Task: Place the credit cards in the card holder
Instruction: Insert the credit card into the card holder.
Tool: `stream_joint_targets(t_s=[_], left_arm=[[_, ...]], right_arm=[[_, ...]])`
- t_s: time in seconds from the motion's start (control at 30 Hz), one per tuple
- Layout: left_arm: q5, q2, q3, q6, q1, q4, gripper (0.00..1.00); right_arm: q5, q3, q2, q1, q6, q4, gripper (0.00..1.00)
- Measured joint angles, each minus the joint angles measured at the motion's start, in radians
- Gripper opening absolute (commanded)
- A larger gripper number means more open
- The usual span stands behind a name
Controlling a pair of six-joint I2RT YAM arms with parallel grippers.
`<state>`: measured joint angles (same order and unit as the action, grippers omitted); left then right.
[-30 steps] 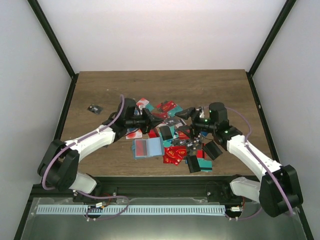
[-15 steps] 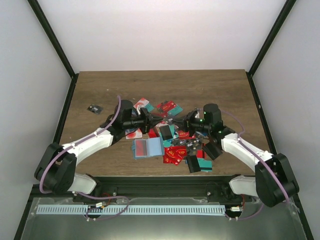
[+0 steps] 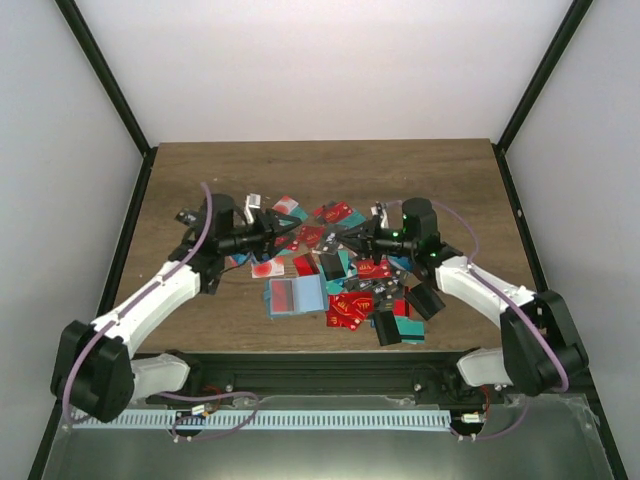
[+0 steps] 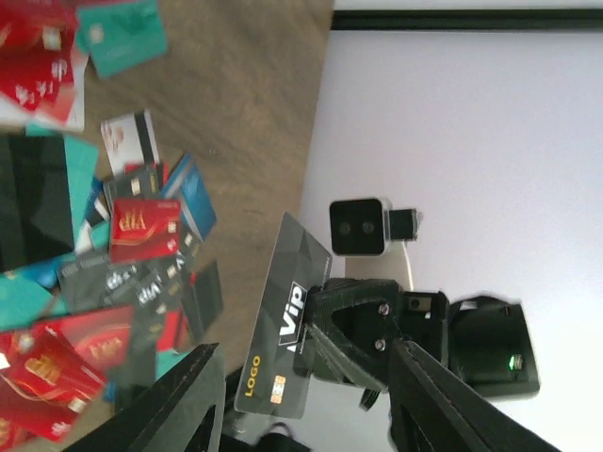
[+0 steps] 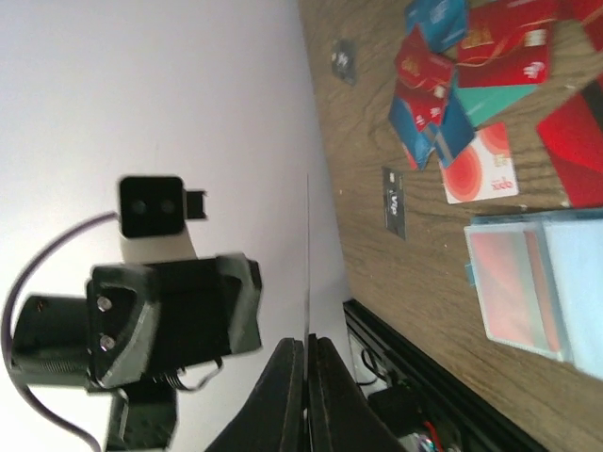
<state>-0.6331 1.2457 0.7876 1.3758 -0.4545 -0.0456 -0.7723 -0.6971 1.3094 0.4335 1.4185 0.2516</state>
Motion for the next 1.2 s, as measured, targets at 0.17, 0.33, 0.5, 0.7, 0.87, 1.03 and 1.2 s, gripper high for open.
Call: stream_joint_targets(t_s=[0.17, 0.33, 0.5, 0.7, 0.87, 1.03, 1.2], left_arm=[[-0.084, -0.058, 0.038, -0.285, 0.093, 0.103, 0.46], [-0.188, -0.09, 0.036, -0.464, 0.101, 0.143, 0.46], [-0.283, -0.127, -0.024, -0.489, 0.093, 0.072, 0.46], [-0.336, -0.118, -0.049, -0.478, 0.05, 0.006, 0.43], [-0.339, -0.089, -0.05, -0.456, 0.014, -0.04, 0.33], [-0.335, -0.064, -0.052, -0.431, -0.016, -0.082, 0.06], [-0.334, -0.062, -0.055, -0.409, -0.024, -0.128, 0.04]], right_arm=[[-0.16, -0.077, 0.087, 0.0, -0.168, 0.031, 0.01], [-0.292, -0.095, 0.091, 0.0, -0.268, 0.066, 0.01], [-0.372, -0.095, 0.088, 0.0, -0.299, 0.114, 0.01], [-0.416, -0.099, 0.087, 0.001, -0.303, 0.159, 0.01], [-0.435, -0.107, 0.085, 0.001, -0.295, 0.196, 0.01], [-0.443, -0.107, 0.085, 0.002, -0.286, 0.206, 0.01], [-0.443, -0.107, 0.084, 0.0, -0.284, 0.204, 0.01]])
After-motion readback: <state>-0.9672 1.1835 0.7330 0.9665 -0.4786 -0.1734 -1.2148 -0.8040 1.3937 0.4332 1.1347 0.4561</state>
